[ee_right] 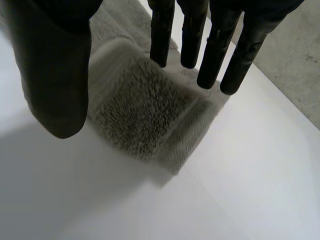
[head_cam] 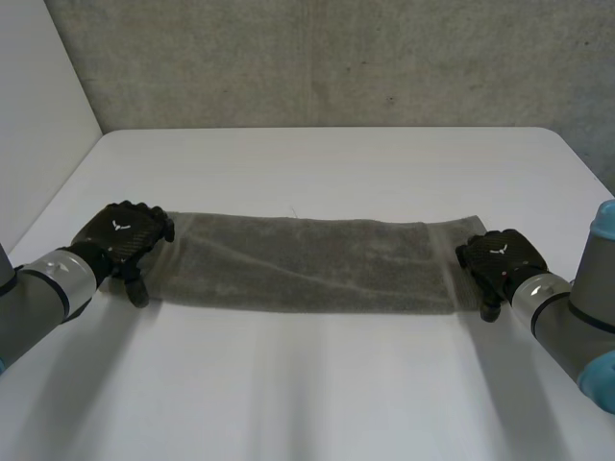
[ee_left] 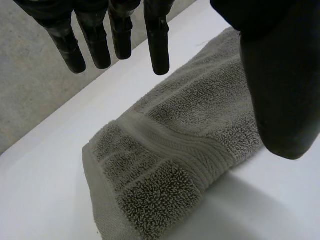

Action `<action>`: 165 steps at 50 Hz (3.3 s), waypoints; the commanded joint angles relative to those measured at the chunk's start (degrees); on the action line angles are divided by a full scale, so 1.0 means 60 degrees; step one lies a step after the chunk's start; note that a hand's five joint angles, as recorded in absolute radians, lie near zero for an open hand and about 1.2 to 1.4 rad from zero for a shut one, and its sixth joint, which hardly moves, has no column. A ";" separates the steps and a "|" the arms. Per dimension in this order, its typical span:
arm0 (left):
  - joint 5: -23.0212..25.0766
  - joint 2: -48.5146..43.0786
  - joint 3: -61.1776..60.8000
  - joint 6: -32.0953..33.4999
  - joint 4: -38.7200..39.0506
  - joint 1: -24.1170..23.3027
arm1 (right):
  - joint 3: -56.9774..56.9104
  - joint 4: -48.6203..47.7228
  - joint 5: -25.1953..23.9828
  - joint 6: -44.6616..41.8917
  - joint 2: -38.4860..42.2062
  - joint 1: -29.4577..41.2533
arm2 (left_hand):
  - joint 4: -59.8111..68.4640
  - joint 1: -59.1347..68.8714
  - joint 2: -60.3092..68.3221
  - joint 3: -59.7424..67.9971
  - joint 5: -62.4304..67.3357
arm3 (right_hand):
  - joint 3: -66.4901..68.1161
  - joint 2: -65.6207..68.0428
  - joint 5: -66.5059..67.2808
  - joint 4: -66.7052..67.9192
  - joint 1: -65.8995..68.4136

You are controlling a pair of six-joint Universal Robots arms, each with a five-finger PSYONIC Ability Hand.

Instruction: Fold the towel.

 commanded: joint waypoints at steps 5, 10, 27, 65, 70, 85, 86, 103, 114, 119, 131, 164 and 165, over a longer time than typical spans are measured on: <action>-0.0020 -0.0028 -0.0183 -0.0023 0.0383 -0.0017 | -0.0129 -0.0680 0.0028 -0.0031 0.0614 -0.0240 | -0.0600 -0.0565 -0.0520 -0.0572 -0.0350 | 0.4458 0.4490 0.4374 0.4451 0.4506; -0.0020 -0.0028 -0.0168 -0.0038 0.0398 -0.0002 | -0.0115 -0.0929 -0.0016 -0.0294 0.0643 -0.0488 | -0.0656 -0.0621 -0.0576 -0.0628 -0.0406 | 0.8302 0.8335 0.8218 0.8295 0.8350; -0.0034 0.0104 -0.0183 -0.0082 0.0427 0.0012 | -0.1165 -0.0302 0.0028 -0.3850 0.0351 -0.3549 | -0.0712 -0.0677 -0.0632 -0.0684 -0.0462 | 0.8782 0.8815 0.8699 0.8775 0.8830; -0.0034 0.0119 0.0139 -0.0624 0.0515 -0.0442 | -0.6330 0.3056 0.2344 -0.0154 0.2465 0.4861 | -0.0712 -0.0677 -0.0632 -0.0684 -0.0462 | -0.2884 -0.2852 -0.2968 -0.2891 -0.2836; -0.0034 0.0031 0.0418 -0.1092 0.0720 -0.0925 | -0.4764 0.2895 0.1423 0.1035 0.1350 0.4040 | -0.0656 -0.0621 -0.0576 -0.0628 -0.0406 | -0.2884 -0.2852 -0.2968 -0.2891 -0.2836; -0.0122 -0.0321 0.0608 -0.1971 0.0925 -0.2390 | -0.0365 0.0317 0.0438 0.1478 0.0306 0.2251 | -0.0628 -0.0593 -0.0548 -0.0600 -0.0378 | 0.0461 0.0493 0.0377 0.0454 0.0509; -0.0122 -0.0335 0.0594 -0.1986 0.0925 -0.2390 | -0.0364 0.0316 0.0438 0.1478 0.0306 0.2250 | -0.0628 -0.0593 -0.0548 -0.0600 -0.0378 | 0.0466 0.0499 0.0382 0.0459 0.0514; -0.0152 -0.0218 0.0476 -0.2001 0.0925 -0.2405 | 0.0500 -0.0256 0.0423 0.0090 -0.0482 0.1563 | -0.0656 -0.0621 -0.0576 -0.0628 -0.0406 | 0.8782 0.8815 0.8699 0.8775 0.8830; -0.0195 0.0060 0.1194 -0.2059 0.0867 -0.2405 | -0.1676 0.1119 0.0614 -0.2156 -0.0545 0.2844 | -0.0684 -0.0649 -0.0604 -0.0656 -0.0434 | 0.8782 0.8815 0.8699 0.8775 0.8830; -0.0502 0.0148 0.1836 -0.2905 0.0867 -0.2419 | -0.3674 0.1913 0.0702 -0.2126 0.0673 0.4887 | -0.0684 -0.0649 -0.0604 -0.0656 -0.0434 | 0.8782 0.8815 0.8699 0.8775 0.8830; -0.0884 0.0105 0.2380 -0.5309 0.0911 -0.2243 | -0.6150 0.2923 0.1812 -0.1630 0.3529 0.7304 | -0.0712 -0.0677 -0.0632 -0.0684 -0.0462 | -0.2884 -0.2852 -0.2968 -0.2891 -0.2836; -0.0943 -0.1009 0.2615 -0.6322 0.0090 -0.4338 | -0.3015 0.2630 -0.0529 0.4012 0.0189 0.2997 | -0.0600 -0.0565 -0.0520 -0.0572 -0.0350 | -0.2884 -0.2852 -0.2968 -0.2891 -0.2836; -0.0957 -0.1038 0.2484 -0.6351 0.0032 -0.4483 | -0.3015 0.2616 -0.0674 0.4258 0.0247 0.2867 | -0.0600 -0.0565 -0.0520 -0.0572 -0.0350 | -0.2884 -0.2852 -0.2968 -0.2891 -0.2836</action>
